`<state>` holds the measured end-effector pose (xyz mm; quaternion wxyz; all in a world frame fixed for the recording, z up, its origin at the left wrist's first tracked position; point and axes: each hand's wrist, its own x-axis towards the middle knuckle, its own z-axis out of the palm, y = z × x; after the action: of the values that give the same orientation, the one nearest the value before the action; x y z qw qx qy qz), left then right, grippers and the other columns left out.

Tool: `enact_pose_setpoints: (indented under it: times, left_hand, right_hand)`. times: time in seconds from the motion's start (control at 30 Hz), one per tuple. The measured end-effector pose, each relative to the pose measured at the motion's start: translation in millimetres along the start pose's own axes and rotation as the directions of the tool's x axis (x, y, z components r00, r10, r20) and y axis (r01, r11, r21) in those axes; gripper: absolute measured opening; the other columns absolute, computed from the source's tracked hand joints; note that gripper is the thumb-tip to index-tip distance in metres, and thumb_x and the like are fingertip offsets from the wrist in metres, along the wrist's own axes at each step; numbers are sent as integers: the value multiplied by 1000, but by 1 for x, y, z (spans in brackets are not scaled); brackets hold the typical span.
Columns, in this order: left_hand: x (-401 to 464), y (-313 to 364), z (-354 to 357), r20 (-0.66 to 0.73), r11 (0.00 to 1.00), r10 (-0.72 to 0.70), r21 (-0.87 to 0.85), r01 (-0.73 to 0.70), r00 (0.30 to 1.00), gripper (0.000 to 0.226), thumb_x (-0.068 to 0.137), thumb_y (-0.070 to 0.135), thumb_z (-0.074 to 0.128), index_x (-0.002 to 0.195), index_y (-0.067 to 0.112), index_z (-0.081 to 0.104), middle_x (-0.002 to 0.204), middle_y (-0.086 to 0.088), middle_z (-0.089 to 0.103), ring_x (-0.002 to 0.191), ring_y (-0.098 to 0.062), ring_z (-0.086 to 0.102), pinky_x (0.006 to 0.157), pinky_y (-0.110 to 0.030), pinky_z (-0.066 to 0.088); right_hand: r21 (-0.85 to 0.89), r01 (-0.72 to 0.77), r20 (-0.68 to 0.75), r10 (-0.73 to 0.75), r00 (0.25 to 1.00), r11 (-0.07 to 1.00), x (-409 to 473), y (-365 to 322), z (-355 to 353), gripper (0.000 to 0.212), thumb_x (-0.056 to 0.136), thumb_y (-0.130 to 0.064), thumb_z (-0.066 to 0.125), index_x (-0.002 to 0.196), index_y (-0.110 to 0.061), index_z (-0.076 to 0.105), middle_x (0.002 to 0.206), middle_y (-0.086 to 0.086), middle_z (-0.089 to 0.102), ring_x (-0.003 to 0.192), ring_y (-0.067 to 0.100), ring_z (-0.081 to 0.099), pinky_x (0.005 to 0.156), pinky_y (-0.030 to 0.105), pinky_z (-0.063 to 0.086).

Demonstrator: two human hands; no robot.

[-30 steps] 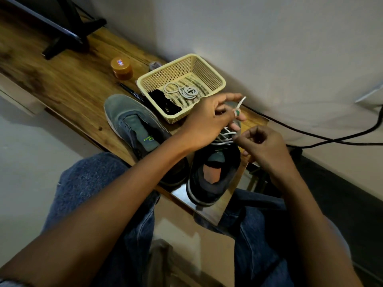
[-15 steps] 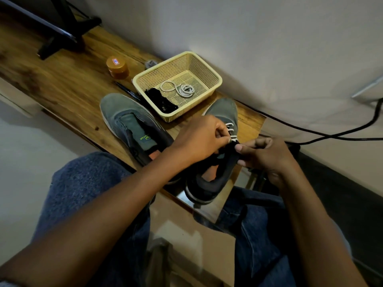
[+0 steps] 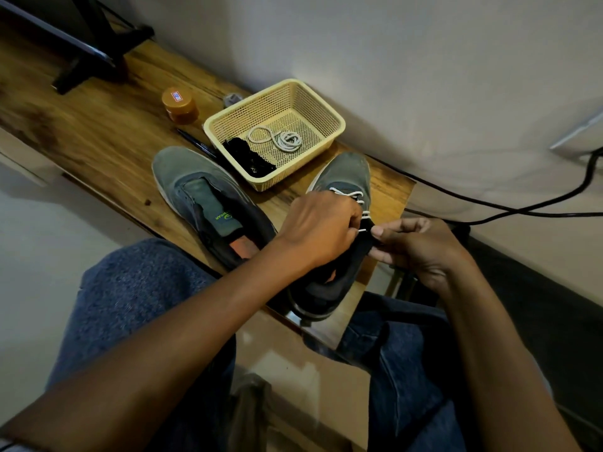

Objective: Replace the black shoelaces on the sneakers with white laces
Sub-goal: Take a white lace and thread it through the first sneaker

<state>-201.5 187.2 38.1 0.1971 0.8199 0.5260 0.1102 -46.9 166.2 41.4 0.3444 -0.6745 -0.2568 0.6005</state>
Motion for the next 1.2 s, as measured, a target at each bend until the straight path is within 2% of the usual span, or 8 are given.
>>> enact_pose_setpoints:
  times: [0.13,0.3,0.37,0.53,0.77,1.0,1.1,1.2]
  left_hand:
    - [0,3,-3,9,996,47,73,-47,999,18,93,35,56,104,28,68,99,-4,68,93,-27,62,66,-29,34]
    - [1,5,-4,16,989,89,119,-90,996,18,94,34,53,104,25,65,98,-6,67,92,-30,61,64,-30,32]
    - [0,4,-3,16,990,93,104,-94,996,19,95,35,53,105,24,65,98,-6,67,92,-29,61,65,-30,33]
    - [0,1,-1,17,997,78,24,-78,997,15,93,32,55,97,23,65,94,-5,66,88,-27,60,64,-29,34]
    - [2,0,2,-29,995,99,-14,-100,995,13,92,30,57,93,21,66,92,-5,67,84,-25,60,62,-28,32]
    - [7,-5,7,-41,996,85,-2,-85,996,16,92,36,59,99,26,69,93,-3,70,86,-24,62,67,-28,37]
    - [7,-7,11,-54,995,100,24,-99,993,18,93,38,57,102,28,69,92,-3,71,85,-24,61,82,-31,39]
    - [7,-9,12,-54,990,137,20,-136,989,18,93,39,57,101,29,69,93,1,72,81,-19,61,84,-31,35]
  right_hand:
    - [-25,18,0,-18,1000,1000,0,0,-1,5,83,2,66,80,5,64,74,13,66,65,16,67,58,24,59]
    - [-124,72,-9,-73,997,990,-2,-1,0,7,81,0,70,75,0,65,74,15,68,63,20,67,61,24,59]
    - [-148,89,-9,-92,996,985,-2,-1,1,10,80,-1,71,73,-2,64,75,15,68,61,18,67,57,23,59]
    - [-227,158,-31,-169,985,961,-6,-1,2,9,81,-2,72,75,-2,64,71,14,67,49,8,64,43,12,45]
    - [-424,303,30,-321,947,853,-9,0,2,6,84,-7,71,80,-3,69,69,8,68,53,2,63,48,10,45]
    - [-363,340,55,-345,937,867,-13,1,-2,15,90,-4,61,79,2,68,59,2,63,49,1,61,44,8,41]
    - [-326,324,51,-326,944,888,-11,2,-3,14,90,-5,62,79,-1,69,62,4,65,54,7,65,47,10,45]
    - [-283,302,48,-301,952,910,-8,3,-5,12,89,-4,64,79,-3,70,71,11,69,58,13,68,51,14,49]
